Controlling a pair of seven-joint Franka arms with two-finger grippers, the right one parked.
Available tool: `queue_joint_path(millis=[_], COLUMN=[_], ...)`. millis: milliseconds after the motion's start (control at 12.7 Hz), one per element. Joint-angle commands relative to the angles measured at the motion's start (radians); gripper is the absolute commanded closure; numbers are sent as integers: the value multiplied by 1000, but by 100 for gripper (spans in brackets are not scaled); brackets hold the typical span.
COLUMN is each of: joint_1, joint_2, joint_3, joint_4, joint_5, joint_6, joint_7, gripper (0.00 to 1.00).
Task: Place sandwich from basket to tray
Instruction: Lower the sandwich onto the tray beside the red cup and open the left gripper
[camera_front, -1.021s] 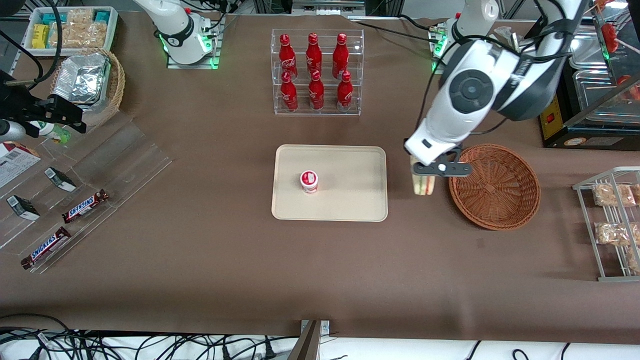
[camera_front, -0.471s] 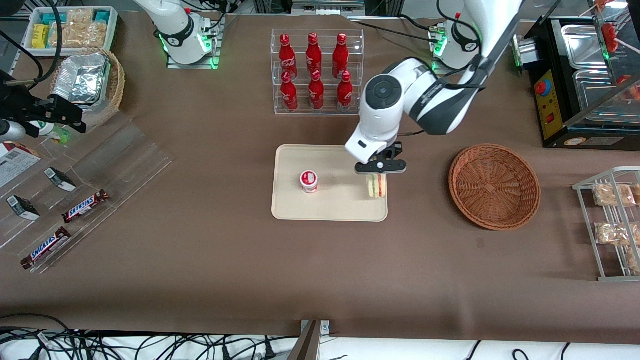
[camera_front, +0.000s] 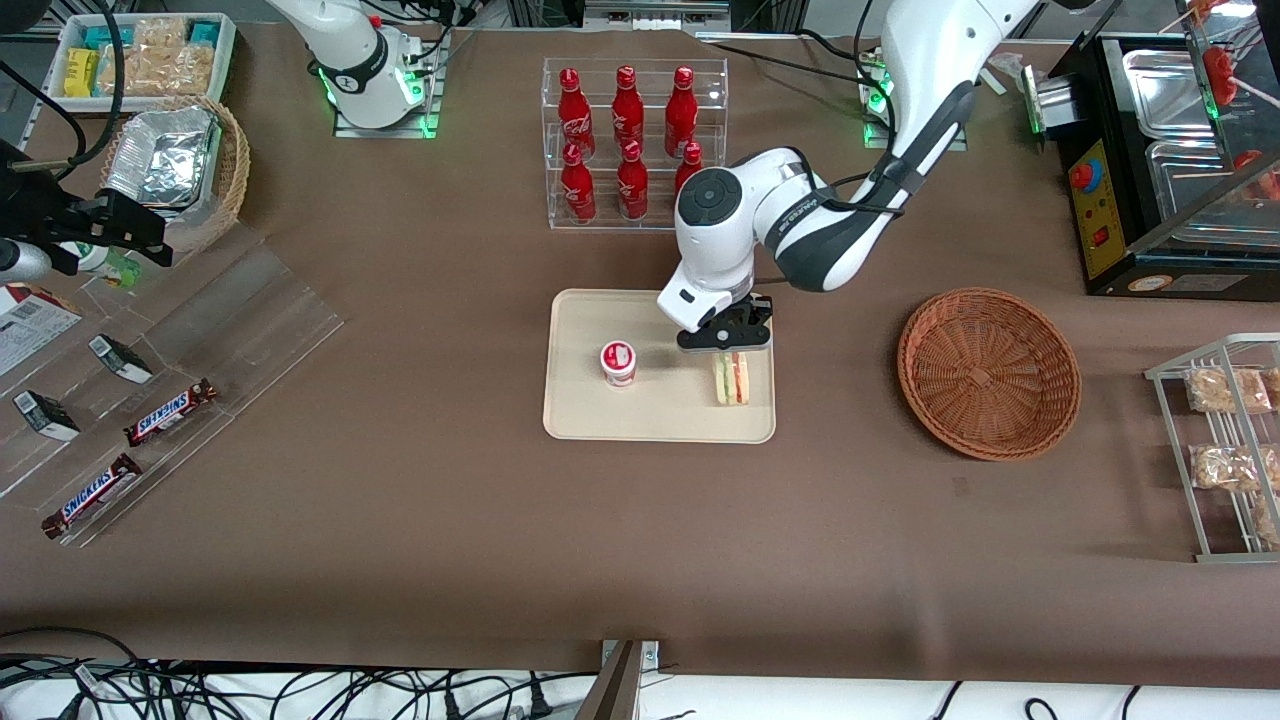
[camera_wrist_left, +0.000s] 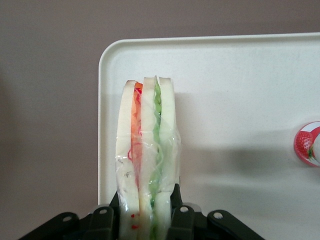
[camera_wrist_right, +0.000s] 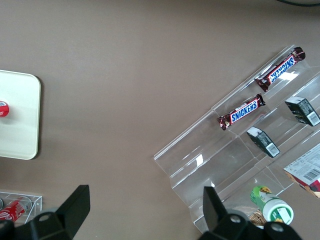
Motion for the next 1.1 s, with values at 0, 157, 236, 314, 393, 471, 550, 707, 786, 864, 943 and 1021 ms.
queue_joint_path(millis=[0,157,236,314,393,471,550,707,786,864,943,1021], joint_1=[-12,-15,-16,-16,-16,-24,-25,-25,-25,-25,-25,-25], joint_2=[16,22,27,32,35,36,38,44,44,44,47,48], joint_3=[2,2,2,2,2,2,2,2,2,2,2,2], joint_4=[20,20,22,22,22,22,22,22,22,22,23,23], joint_5=[29,31,31,31,35,46,50,52,50,50,50,49], joint_6=[-6,-4,-4,-4,-4,-4,-4,-3,-3,-4,-4,-4], joint_7=[-17,-17,-17,-19,-19,-25,-37,-45,-45,-45,-45,-45], gripper=[62,62,62,62,62,62,62,62,55,41,36,26])
